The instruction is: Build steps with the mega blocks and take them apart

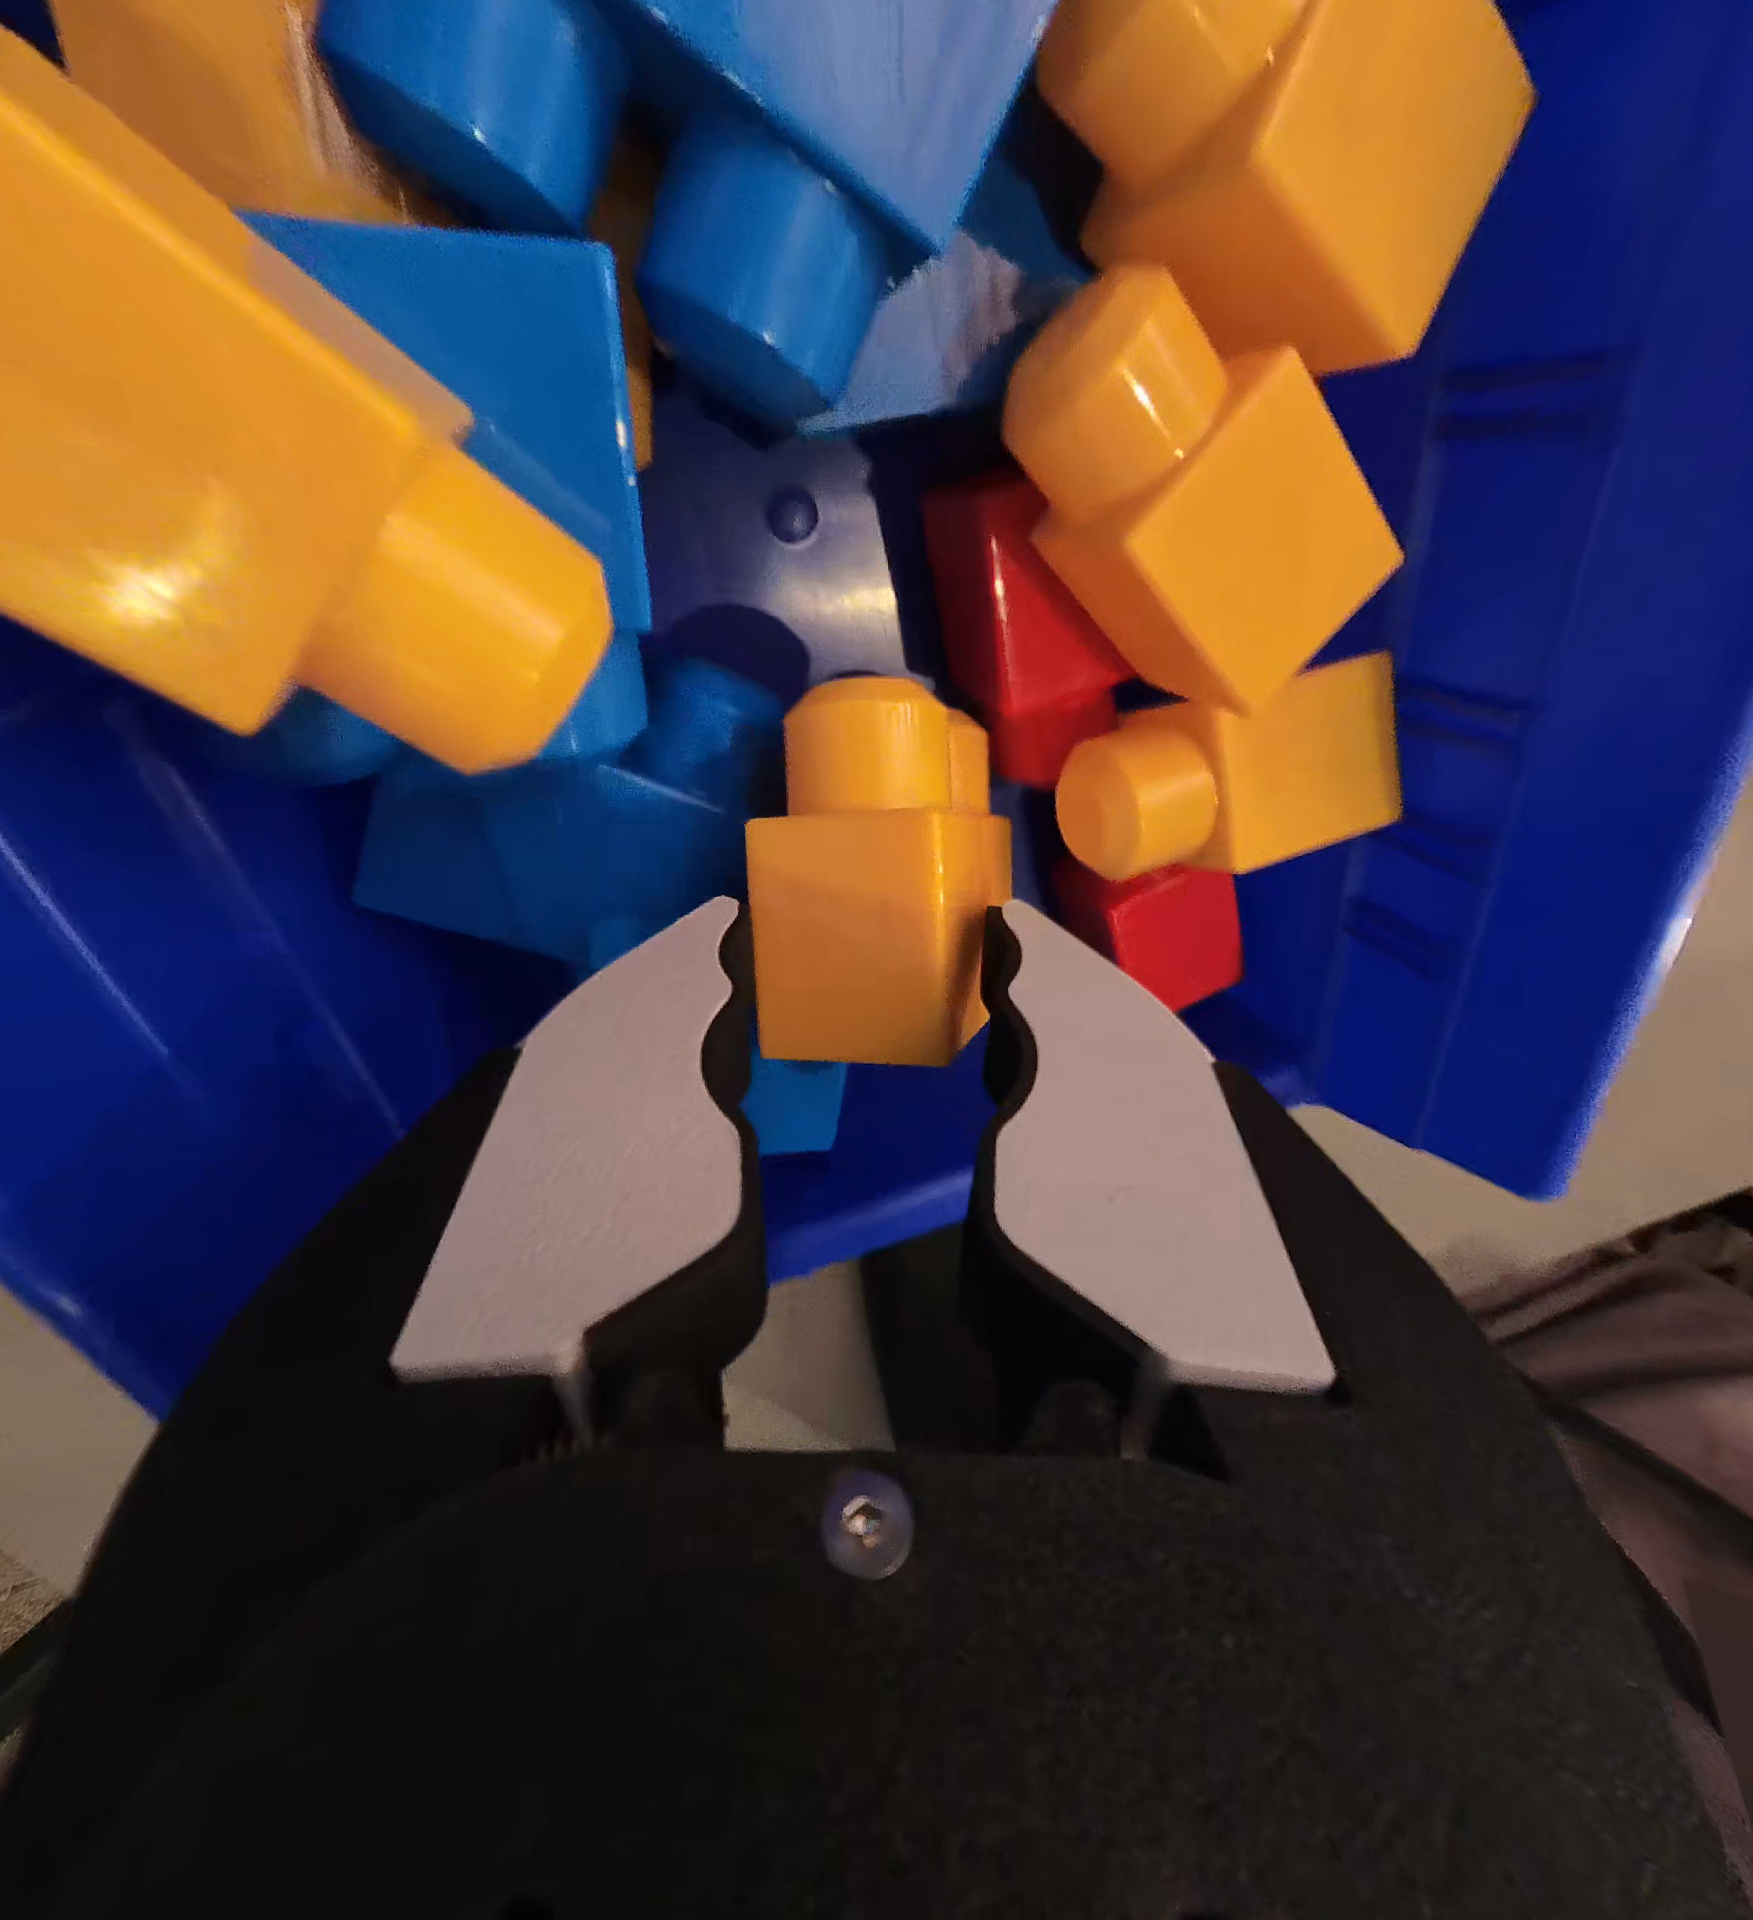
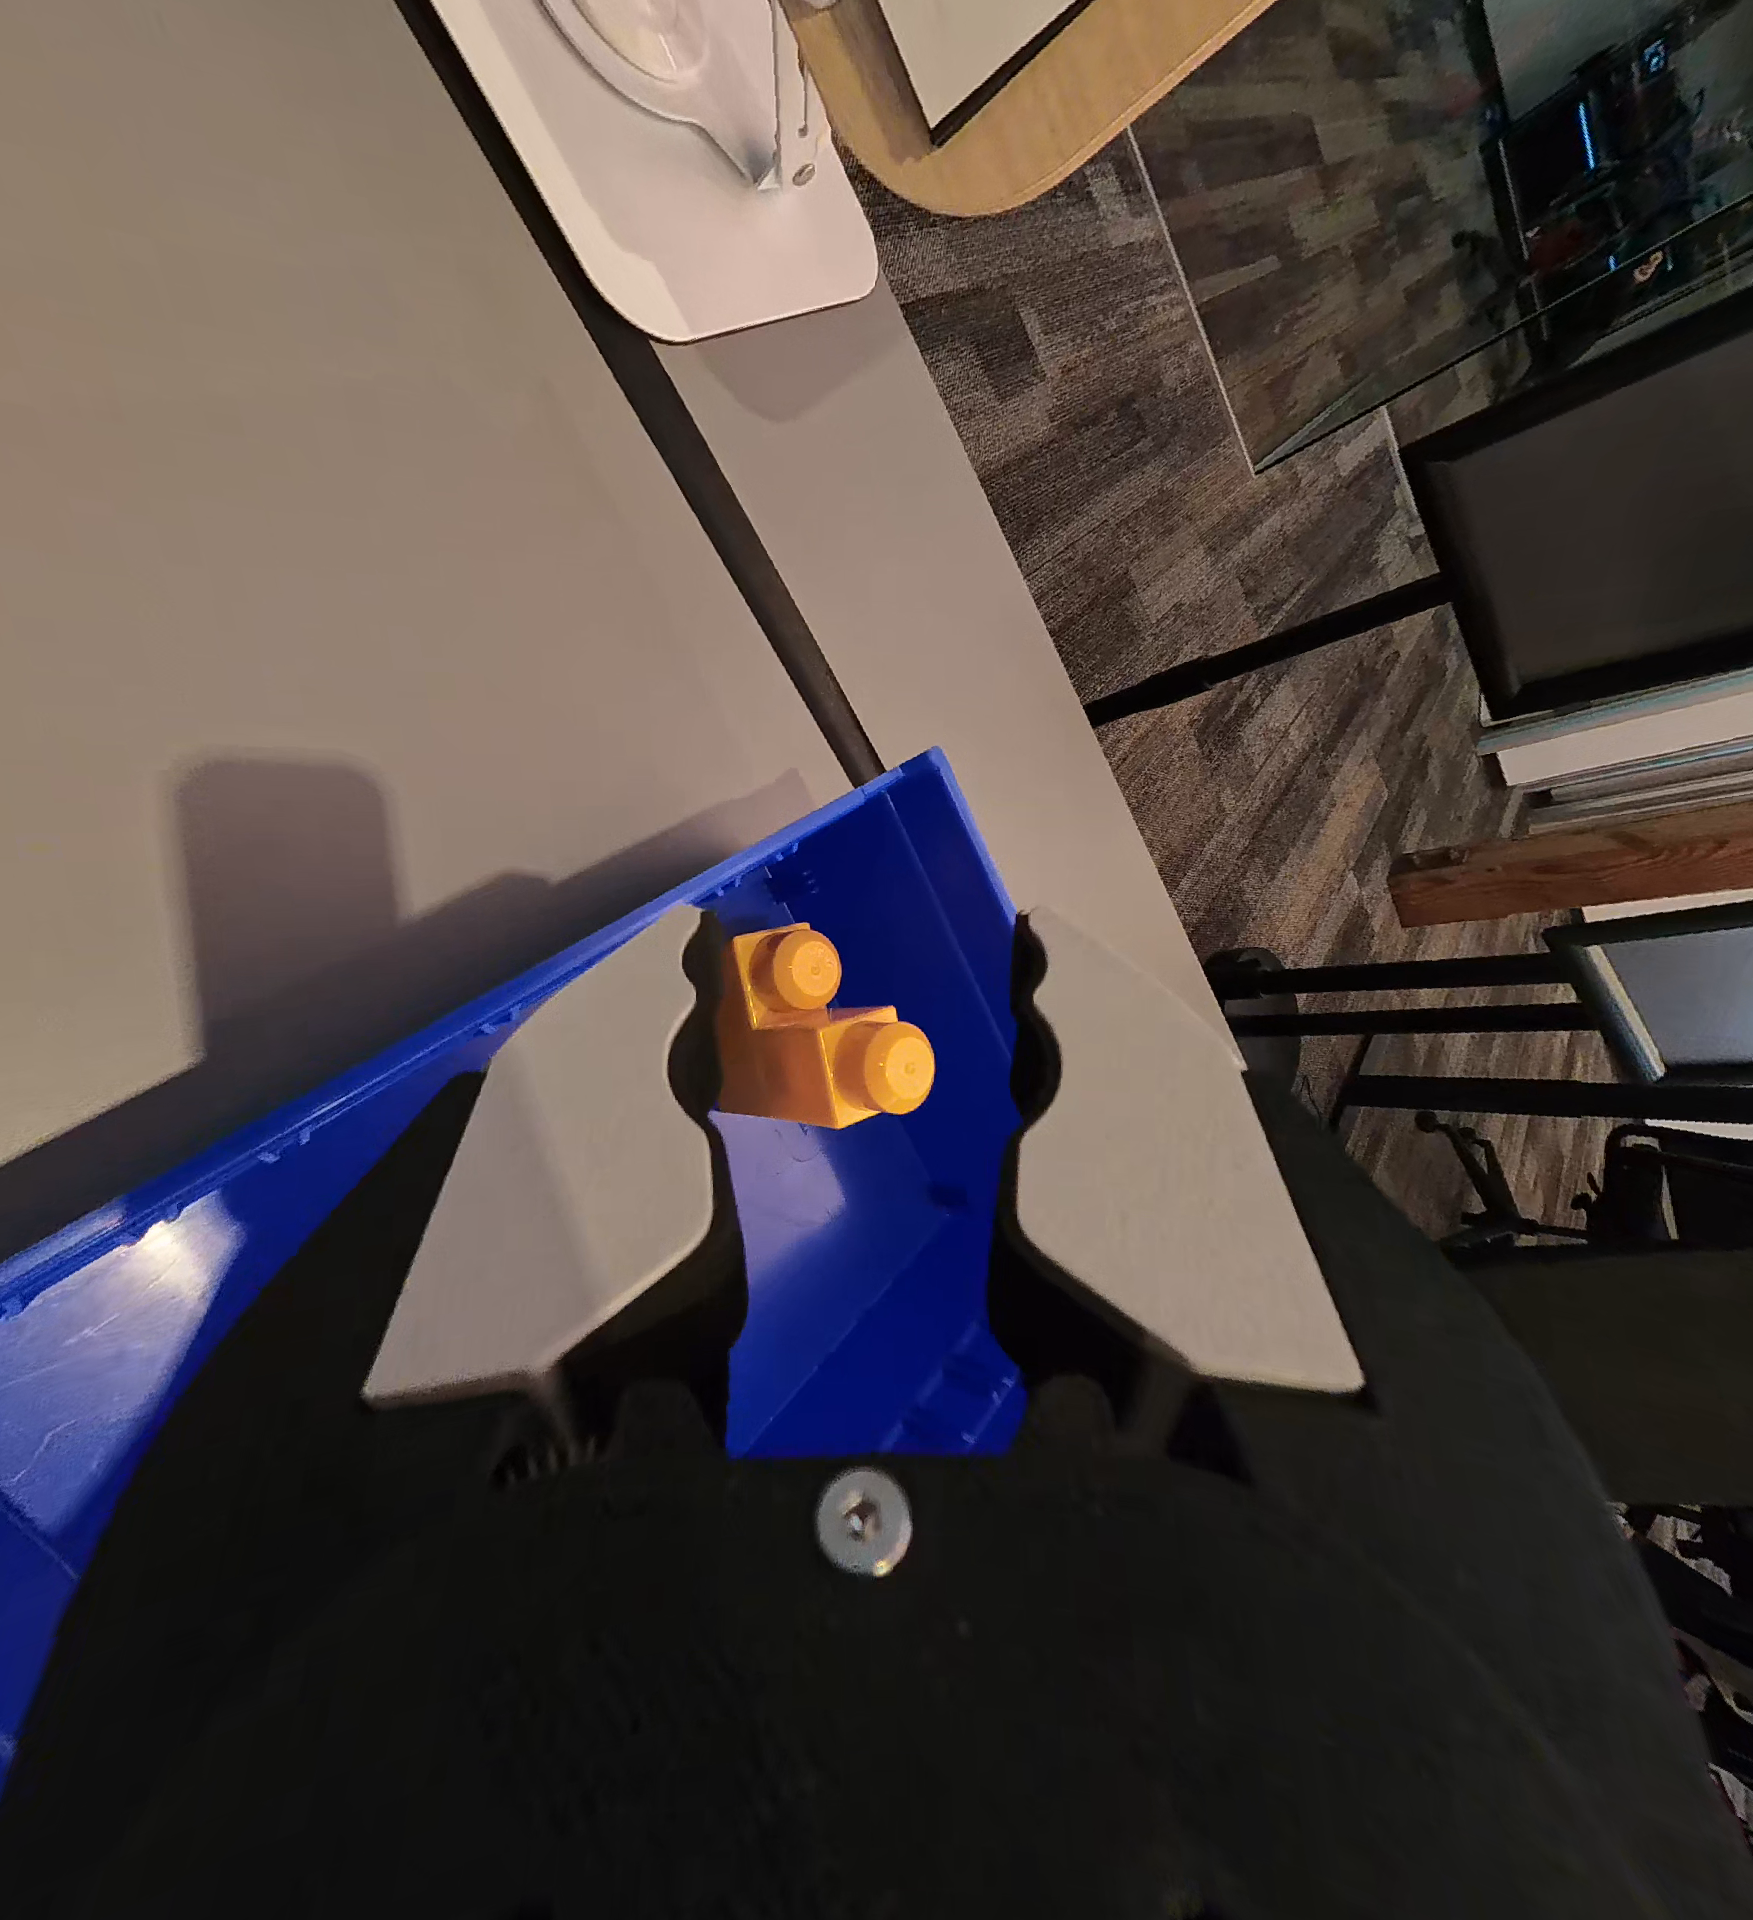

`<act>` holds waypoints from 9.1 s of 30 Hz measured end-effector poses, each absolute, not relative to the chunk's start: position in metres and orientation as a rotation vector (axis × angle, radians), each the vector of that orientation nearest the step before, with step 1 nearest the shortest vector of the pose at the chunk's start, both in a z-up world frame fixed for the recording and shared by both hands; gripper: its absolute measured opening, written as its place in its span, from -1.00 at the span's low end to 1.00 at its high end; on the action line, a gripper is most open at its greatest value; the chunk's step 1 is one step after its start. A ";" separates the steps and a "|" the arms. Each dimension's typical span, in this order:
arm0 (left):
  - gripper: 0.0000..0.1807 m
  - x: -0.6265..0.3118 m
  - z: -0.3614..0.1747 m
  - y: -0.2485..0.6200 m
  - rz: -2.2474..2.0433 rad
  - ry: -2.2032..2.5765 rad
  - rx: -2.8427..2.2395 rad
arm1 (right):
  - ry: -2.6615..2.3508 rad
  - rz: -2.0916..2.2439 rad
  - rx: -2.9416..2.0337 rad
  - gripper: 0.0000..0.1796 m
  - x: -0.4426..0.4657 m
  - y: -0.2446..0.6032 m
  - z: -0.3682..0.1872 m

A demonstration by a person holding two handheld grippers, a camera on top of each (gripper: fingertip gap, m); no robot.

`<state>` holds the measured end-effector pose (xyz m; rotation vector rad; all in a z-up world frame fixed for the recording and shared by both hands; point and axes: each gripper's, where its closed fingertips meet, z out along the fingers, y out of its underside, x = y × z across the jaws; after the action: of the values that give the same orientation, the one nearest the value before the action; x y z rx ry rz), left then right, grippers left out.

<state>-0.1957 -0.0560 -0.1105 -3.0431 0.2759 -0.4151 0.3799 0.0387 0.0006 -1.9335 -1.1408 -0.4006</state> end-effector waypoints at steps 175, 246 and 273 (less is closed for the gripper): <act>-0.54 0.146 0.017 -0.092 -0.861 1.364 -1.558 | -1.498 0.841 -1.483 -0.59 0.138 -0.086 0.017; -0.58 0.079 0.070 -0.074 -0.771 1.211 -1.561 | -1.451 0.128 -2.440 -0.60 0.237 -0.017 -0.137; -0.59 0.168 -0.027 -0.116 -1.235 1.478 -1.789 | -1.480 0.918 -1.952 -0.60 0.183 -0.103 0.008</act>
<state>0.1680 -0.1164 -0.0271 -1.7894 1.4779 -1.2348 0.1831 -0.1030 0.0084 -1.9521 -1.4797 0.9183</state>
